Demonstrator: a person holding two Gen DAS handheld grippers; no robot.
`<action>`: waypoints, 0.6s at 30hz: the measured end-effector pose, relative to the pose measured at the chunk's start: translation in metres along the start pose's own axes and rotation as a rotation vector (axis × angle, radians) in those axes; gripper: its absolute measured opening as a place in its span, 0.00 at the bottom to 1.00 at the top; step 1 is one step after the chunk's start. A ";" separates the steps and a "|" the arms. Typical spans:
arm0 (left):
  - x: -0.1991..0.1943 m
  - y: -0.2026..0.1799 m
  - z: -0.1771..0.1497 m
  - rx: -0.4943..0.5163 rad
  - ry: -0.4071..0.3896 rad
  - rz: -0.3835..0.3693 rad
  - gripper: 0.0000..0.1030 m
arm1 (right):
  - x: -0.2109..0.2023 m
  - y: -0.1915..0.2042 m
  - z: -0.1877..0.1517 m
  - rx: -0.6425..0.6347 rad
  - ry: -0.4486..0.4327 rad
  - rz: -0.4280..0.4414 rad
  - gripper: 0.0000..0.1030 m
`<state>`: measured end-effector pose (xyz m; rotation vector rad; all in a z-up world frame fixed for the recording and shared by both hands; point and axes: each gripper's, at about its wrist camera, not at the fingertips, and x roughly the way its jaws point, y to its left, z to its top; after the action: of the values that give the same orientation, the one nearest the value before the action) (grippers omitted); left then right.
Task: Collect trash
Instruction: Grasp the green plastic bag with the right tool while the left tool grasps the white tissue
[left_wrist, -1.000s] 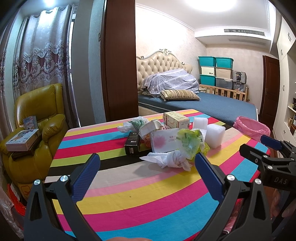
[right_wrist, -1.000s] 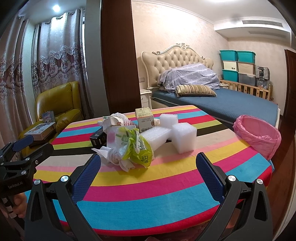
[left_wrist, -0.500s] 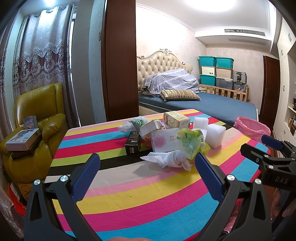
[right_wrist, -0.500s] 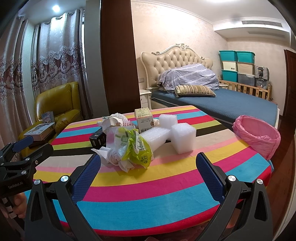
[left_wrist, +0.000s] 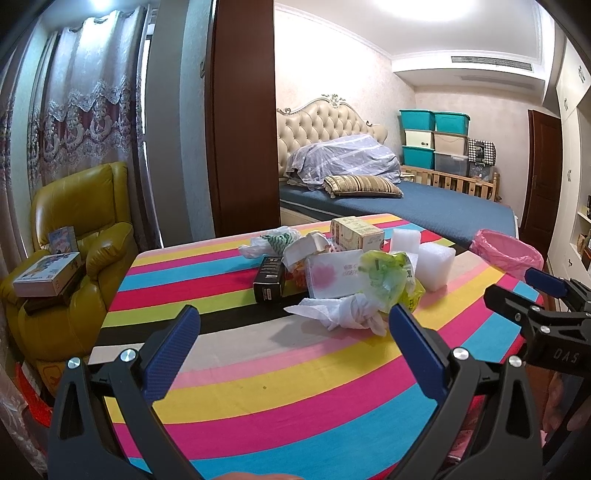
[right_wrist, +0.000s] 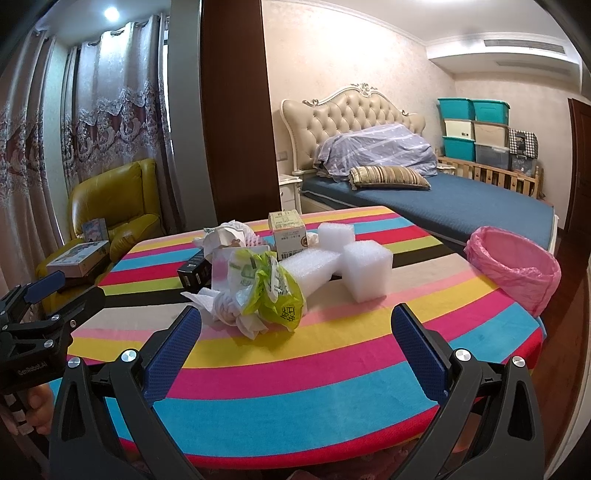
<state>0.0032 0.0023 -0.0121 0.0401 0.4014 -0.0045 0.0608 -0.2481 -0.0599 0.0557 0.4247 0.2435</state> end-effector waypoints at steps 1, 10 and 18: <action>0.001 0.000 -0.001 -0.001 0.002 -0.002 0.96 | 0.001 -0.001 0.000 0.004 0.005 0.001 0.94; 0.012 0.008 -0.007 -0.016 0.017 0.021 0.96 | 0.015 -0.002 0.009 0.002 -0.001 0.041 0.94; 0.036 0.028 -0.020 -0.046 0.057 0.137 0.96 | 0.060 0.011 0.022 -0.039 0.046 0.097 0.94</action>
<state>0.0285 0.0311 -0.0432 0.0224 0.4546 0.1413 0.1200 -0.2224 -0.0630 0.0329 0.4636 0.3487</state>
